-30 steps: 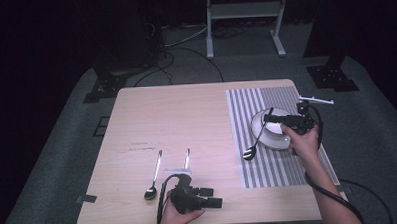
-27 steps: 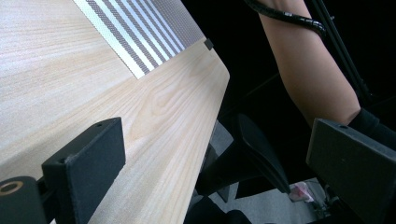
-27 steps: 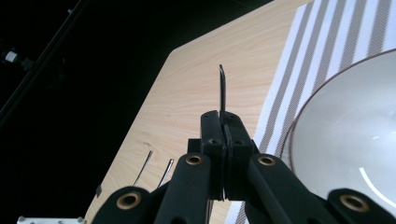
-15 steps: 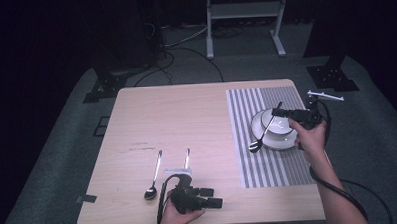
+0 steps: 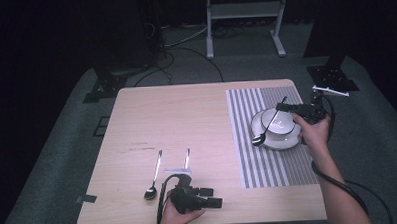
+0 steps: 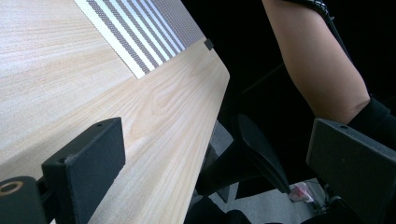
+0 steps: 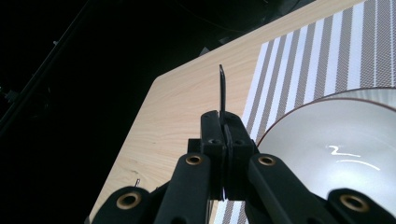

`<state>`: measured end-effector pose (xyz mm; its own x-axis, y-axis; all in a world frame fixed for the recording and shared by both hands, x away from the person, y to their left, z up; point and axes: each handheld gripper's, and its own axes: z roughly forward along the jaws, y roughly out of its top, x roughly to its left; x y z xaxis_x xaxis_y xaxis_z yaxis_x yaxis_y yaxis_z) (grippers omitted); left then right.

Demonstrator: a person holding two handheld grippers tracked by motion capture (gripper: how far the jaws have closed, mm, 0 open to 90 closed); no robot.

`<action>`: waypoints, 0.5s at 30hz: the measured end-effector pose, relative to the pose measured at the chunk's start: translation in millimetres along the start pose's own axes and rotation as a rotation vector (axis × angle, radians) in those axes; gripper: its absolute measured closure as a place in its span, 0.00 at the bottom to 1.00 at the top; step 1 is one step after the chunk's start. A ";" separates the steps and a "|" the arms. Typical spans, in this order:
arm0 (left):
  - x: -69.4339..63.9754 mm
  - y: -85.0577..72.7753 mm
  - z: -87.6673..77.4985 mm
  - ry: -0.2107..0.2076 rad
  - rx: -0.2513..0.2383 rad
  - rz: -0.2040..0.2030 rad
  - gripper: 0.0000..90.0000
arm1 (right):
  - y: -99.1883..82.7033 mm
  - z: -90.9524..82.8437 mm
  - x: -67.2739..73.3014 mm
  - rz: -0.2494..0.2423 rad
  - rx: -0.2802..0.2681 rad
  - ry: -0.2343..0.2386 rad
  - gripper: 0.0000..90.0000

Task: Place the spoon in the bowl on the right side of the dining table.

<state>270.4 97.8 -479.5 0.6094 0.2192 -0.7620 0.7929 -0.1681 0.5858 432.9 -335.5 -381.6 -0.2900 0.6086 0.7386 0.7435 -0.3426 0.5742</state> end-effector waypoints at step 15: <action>0.5 -0.6 0.2 -0.004 -0.002 -0.003 0.03 | 18.5 -10.9 -5.3 0.026 -0.073 -0.054 0.99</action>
<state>270.2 97.9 -480.2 0.6069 0.2155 -0.7650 0.7948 -0.1657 0.5839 441.7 -352.9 -371.0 -0.2369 0.6356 0.7347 0.7043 -0.4086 0.5806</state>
